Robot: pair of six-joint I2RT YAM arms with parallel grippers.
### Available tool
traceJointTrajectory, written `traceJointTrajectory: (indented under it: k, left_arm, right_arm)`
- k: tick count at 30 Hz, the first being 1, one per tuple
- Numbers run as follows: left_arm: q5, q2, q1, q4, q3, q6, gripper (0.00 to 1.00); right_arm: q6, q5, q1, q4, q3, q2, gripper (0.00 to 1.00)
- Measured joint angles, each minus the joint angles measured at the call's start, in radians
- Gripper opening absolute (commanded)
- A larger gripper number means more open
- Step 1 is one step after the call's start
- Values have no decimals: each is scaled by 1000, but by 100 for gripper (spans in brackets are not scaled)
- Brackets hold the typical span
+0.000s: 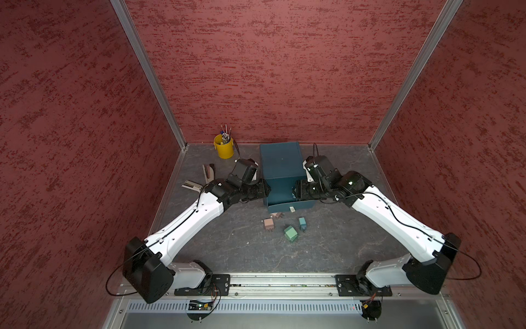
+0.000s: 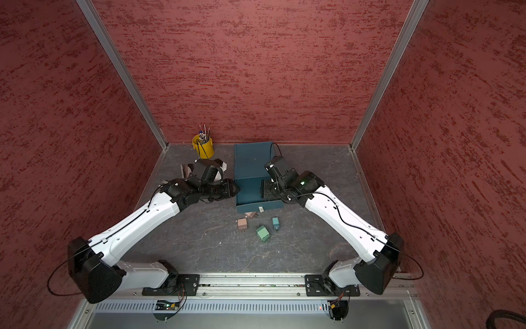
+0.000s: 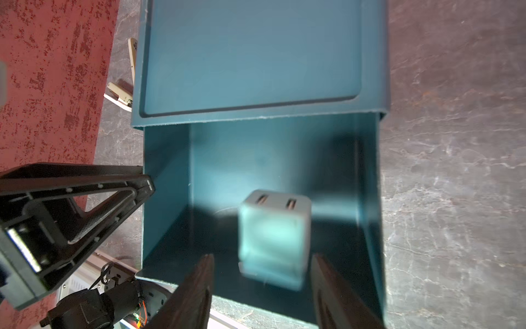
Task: Place the plugs into the drawer by color
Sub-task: Place the plug in the drawer.
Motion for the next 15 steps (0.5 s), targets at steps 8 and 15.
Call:
traceJointTrajectory:
  k: [8,15]
  left_arm:
    - [-39,43,0,-7,41,33,17]
    - [-95,76,-1,-21,80,72,11]
  right_arm:
    - [3,64,0,-18,0,-78,57]
    - [45,138,-25,-31,-105,-222,58]
